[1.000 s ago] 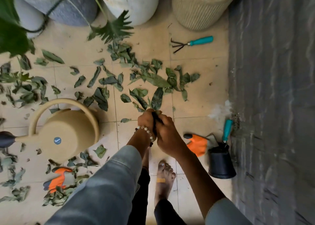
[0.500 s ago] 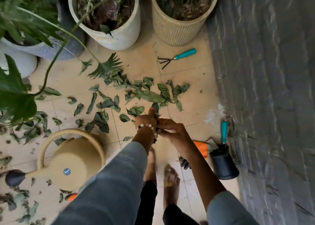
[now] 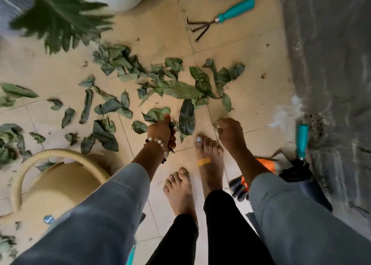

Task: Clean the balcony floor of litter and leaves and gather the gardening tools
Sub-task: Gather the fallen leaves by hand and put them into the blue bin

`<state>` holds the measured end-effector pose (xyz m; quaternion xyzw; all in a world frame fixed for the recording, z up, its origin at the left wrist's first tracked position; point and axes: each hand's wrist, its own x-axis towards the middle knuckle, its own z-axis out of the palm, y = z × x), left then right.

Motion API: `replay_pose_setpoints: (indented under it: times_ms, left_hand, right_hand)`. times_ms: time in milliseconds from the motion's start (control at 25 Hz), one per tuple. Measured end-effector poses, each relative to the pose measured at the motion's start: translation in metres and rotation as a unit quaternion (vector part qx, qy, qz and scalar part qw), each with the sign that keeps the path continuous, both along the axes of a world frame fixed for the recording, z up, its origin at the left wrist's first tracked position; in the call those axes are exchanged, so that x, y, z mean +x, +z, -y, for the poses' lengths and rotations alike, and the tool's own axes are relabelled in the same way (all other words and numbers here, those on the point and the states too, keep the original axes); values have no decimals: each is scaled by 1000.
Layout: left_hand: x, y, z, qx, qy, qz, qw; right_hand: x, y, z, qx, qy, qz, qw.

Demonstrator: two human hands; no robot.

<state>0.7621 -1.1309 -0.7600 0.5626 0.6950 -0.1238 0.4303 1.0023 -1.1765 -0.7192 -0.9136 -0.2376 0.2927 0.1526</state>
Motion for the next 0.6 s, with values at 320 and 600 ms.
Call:
replay_pose_setpoints:
  times_ms: [320, 600]
  left_hand:
    - [0, -19, -9, -16, 47, 18, 999]
    - [11, -21, -11, -24, 29, 86, 996]
  right_hand:
    - [23, -28, -7, 86, 99, 70, 989]
    - [49, -30, -21, 36, 100, 182, 978]
